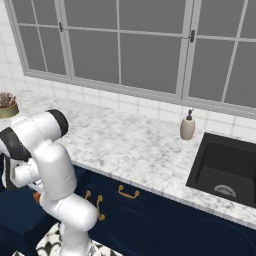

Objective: Pick up the knife from the drawer and place it on the cutting board. Then place the meat from the plate to the cutting board.

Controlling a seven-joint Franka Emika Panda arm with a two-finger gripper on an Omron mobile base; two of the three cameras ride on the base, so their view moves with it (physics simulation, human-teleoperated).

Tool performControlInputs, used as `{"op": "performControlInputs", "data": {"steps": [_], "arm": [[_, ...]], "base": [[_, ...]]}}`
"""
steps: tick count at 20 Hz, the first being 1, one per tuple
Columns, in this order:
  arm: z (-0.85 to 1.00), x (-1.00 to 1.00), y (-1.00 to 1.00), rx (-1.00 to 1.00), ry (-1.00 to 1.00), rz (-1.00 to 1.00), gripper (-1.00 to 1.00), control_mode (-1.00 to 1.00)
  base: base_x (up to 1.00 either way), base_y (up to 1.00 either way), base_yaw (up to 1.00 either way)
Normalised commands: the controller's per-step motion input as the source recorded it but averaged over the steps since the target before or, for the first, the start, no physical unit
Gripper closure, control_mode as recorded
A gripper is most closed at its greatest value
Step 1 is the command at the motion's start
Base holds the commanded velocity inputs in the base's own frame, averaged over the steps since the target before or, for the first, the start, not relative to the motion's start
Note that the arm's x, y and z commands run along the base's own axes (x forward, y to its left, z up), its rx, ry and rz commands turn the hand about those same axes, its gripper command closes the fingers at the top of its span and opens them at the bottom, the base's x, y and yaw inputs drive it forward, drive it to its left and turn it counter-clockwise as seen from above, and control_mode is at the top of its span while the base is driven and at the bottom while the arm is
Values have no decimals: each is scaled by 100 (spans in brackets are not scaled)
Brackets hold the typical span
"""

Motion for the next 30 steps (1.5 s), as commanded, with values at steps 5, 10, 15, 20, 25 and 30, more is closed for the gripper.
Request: {"op": "performControlInputs", "data": {"steps": [5,10,15,20,25,30], "arm": [[-32,22,16,-1,0,0,-100,-100],[-44,35,59,-5,-2,0,100,-100],[-4,14,79,-14,7,2,100,-100],[4,-10,15,-8,0,8,100,-100],[87,0,2,0,0,5,100,-100],[100,-16,23,-1,0,6,100,-100]], "base": [[0,0,0],[0,0,0],[0,0,0],[0,0,0],[0,0,0],[0,0,0]]}}
